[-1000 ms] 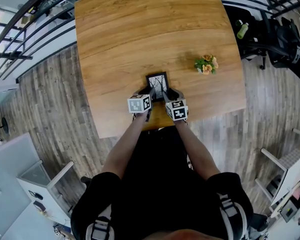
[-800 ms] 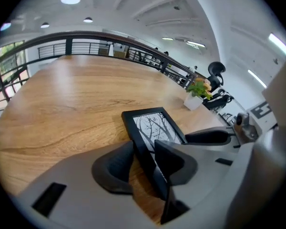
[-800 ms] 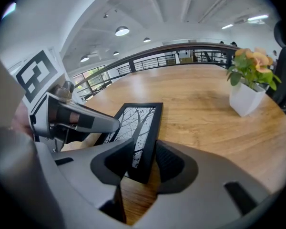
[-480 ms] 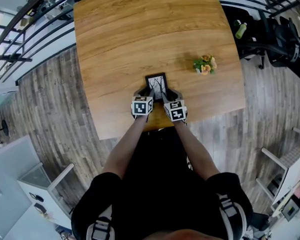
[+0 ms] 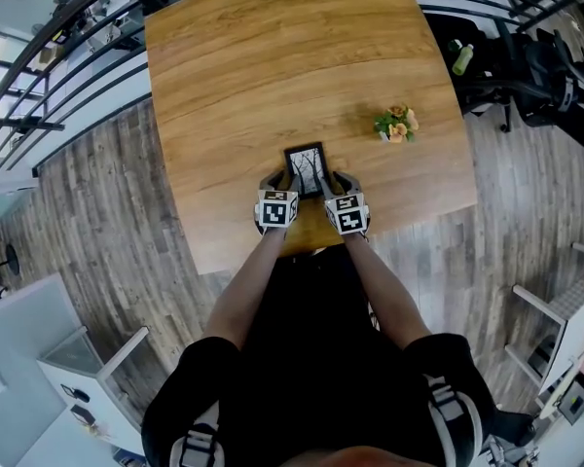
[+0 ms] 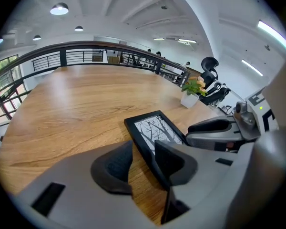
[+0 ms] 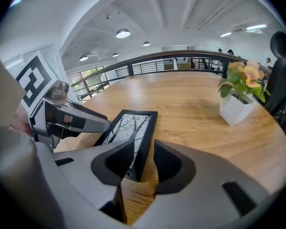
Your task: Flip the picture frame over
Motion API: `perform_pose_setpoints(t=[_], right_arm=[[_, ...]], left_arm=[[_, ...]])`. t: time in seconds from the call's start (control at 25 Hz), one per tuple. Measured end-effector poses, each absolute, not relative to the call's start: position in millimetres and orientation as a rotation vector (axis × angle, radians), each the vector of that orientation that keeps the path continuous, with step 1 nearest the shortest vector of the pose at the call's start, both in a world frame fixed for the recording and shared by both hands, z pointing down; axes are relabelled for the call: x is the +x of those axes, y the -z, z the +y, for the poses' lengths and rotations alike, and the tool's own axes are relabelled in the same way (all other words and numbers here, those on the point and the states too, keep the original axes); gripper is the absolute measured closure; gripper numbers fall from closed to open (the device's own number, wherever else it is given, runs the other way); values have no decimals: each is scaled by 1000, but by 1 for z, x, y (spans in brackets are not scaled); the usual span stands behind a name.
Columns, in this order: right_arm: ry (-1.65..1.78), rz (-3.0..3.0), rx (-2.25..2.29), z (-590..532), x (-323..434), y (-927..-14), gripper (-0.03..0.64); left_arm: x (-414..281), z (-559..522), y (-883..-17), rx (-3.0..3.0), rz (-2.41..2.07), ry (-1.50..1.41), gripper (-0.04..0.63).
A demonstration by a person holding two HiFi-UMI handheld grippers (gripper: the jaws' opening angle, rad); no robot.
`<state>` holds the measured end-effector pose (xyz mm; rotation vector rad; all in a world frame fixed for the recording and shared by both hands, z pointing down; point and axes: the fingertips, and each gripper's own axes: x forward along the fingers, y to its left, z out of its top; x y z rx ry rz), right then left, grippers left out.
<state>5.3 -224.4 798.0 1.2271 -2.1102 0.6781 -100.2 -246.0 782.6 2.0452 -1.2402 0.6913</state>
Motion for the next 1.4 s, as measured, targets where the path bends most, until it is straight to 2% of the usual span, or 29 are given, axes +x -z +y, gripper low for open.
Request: perform_pose_setpoints(t=[0.04,0.2,0.32,0.52,0.88,1.12,1.4], right_arm=[[-668,-2114,1238,-225,6,-793,487],[-634,-2186,1225,-223,1,-774,611],[-614,-2223,1197,-219,-4,-762,611],[-572,-2246,1139,-210,-12,-748,611],[-542,-2290,1188,-217,-1,-724,609],[-486,-2326,1128,-202,5,-707,609],[-439,-2379,1126,-188,41,-676,609]], left_arm=[[-103,-246,-779,2047,-1252,-678,448],[-110,-243,-762,2039,-1270,-565,467],[-113,-239,-745,2074,-1279,-505,536],[-124,-234,-730,2102,-1325,-476,563],[-136,-227,-694,2208,-1471,-453,572],[-139,-213,-663,2162,-1516,-290,574],[-141,-205,-607,2186,-1666,-241,575]])
